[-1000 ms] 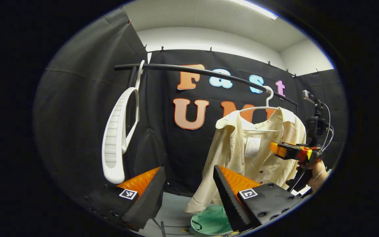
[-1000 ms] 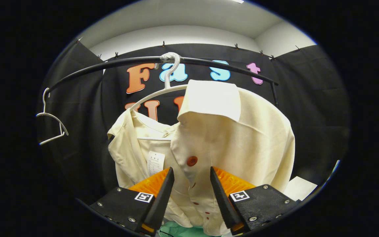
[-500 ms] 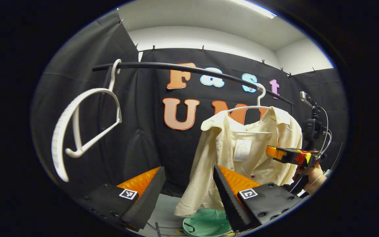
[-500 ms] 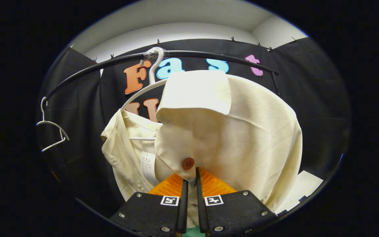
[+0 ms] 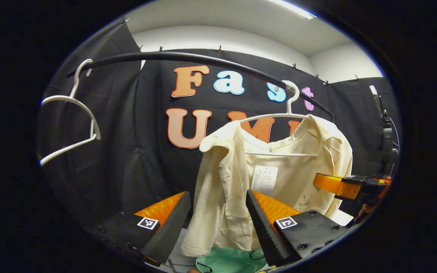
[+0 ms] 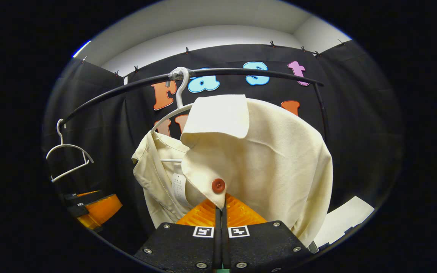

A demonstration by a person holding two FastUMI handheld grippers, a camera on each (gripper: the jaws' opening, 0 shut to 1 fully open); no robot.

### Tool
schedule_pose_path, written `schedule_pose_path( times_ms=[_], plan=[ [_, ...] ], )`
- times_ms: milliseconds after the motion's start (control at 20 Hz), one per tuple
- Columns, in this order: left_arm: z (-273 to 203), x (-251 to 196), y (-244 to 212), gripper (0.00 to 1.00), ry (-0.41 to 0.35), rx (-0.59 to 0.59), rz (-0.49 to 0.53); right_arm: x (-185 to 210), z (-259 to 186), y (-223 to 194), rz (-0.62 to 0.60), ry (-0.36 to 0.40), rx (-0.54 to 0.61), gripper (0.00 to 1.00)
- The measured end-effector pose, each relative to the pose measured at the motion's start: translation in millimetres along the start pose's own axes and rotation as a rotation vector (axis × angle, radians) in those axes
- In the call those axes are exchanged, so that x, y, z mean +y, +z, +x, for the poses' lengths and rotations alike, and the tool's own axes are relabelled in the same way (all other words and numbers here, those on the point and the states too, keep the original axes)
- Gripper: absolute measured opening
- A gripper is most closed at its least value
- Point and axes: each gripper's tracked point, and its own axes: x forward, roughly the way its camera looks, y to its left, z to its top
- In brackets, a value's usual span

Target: Grasp the clothes on the hanger with both hands and then place them into the laundry hamper below.

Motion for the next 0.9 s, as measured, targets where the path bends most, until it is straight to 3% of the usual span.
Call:
schedule_pose_path(
  times_ms=[150, 250, 500, 650, 900],
  plan=[
    [33, -20, -1, 0.96, -0.039, -0.003, -0.018, -10, -8, 6, -0.015, 0.002, -0.006, 0.0],
    [54, -22, -8, 0.93, -0.028, 0.013, -0.024, -16, -12, 11, -0.027, 0.002, -0.018, 0.0],
    [100, -24, -20, 0.96, 0.002, 0.036, -0.034, -27, -19, 21, -0.052, 0.004, -0.038, 0.0],
    [116, -23, -28, 0.93, 0.011, 0.059, -0.045, -32, -21, 21, -0.052, 0.014, -0.035, 0.0],
    [127, -24, -36, 0.96, 0.023, 0.072, -0.046, -33, -22, 20, -0.05, 0.038, -0.032, 0.0]
  ],
)
